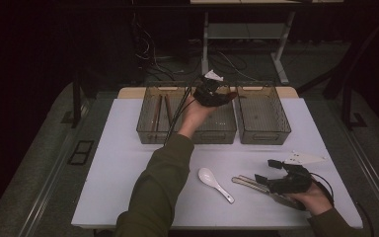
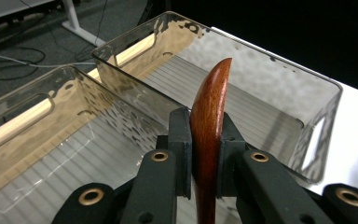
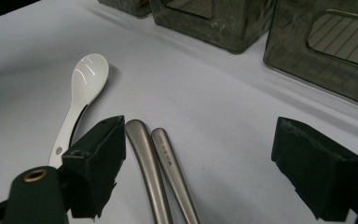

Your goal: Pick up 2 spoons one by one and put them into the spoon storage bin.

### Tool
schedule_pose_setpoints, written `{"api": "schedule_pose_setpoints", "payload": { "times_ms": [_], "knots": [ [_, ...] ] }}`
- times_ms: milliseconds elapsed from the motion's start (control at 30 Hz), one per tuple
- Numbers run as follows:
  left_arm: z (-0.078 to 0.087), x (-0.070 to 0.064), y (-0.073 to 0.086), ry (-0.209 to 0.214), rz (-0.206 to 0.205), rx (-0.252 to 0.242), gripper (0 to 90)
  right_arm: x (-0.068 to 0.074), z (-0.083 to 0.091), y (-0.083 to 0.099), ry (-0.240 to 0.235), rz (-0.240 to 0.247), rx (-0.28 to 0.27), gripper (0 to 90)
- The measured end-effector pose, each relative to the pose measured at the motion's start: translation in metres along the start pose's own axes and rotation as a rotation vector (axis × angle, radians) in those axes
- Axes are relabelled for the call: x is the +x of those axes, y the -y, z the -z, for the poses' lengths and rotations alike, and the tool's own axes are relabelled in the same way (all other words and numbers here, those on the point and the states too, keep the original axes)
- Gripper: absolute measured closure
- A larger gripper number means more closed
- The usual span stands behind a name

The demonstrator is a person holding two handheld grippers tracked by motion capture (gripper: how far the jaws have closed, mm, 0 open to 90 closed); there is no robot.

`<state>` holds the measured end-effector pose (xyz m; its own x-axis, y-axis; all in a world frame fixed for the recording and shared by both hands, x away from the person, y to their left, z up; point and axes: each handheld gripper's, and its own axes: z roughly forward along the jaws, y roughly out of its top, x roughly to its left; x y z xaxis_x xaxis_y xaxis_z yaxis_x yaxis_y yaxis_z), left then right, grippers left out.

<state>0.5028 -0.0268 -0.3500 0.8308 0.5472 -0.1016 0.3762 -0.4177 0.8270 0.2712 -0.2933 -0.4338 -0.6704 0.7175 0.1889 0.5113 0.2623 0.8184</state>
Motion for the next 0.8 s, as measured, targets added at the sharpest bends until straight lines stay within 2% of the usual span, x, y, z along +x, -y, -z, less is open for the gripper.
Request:
{"api": "schedule_pose_setpoints", "payload": {
  "times_ms": [133, 167, 333, 367, 400, 600, 633, 767, 800],
  "knots": [
    [-0.012, 0.002, 0.003, -0.011, 0.004, 0.024, 79.6, -0.001, 0.001, 0.000, -0.003, 0.001, 0.000, 17.3],
    [-0.015, 0.002, 0.005, -0.010, 0.017, 0.022, 79.6, -0.001, 0.001, 0.000, -0.001, 0.001, -0.001, 17.3],
    [-0.024, 0.005, 0.012, -0.037, 0.035, 0.083, 77.3, -0.002, 0.001, 0.000, -0.003, -0.006, -0.003, 17.3],
    [-0.025, 0.005, 0.013, -0.040, 0.051, 0.083, 72.7, -0.002, 0.001, 0.000, -0.003, -0.005, -0.004, 17.3],
    [-0.025, 0.005, 0.013, -0.042, 0.045, 0.086, 69.6, -0.002, 0.001, 0.000, -0.003, -0.005, -0.004, 17.3],
    [-0.021, 0.004, 0.011, -0.049, 0.032, 0.077, 61.1, -0.001, 0.001, 0.000, -0.003, -0.001, -0.002, 17.3],
    [-0.020, 0.002, 0.011, -0.047, 0.043, 0.067, 59.6, -0.001, 0.001, 0.000, -0.003, 0.000, -0.001, 17.3],
    [-0.013, 0.001, 0.009, -0.044, 0.010, 0.056, 54.4, -0.002, 0.001, 0.000, -0.001, 0.000, 0.002, 17.3],
    [-0.011, 0.000, 0.009, -0.042, 0.020, 0.042, 52.8, -0.002, 0.001, 0.000, -0.001, 0.000, 0.003, 17.3]
  ]
}}
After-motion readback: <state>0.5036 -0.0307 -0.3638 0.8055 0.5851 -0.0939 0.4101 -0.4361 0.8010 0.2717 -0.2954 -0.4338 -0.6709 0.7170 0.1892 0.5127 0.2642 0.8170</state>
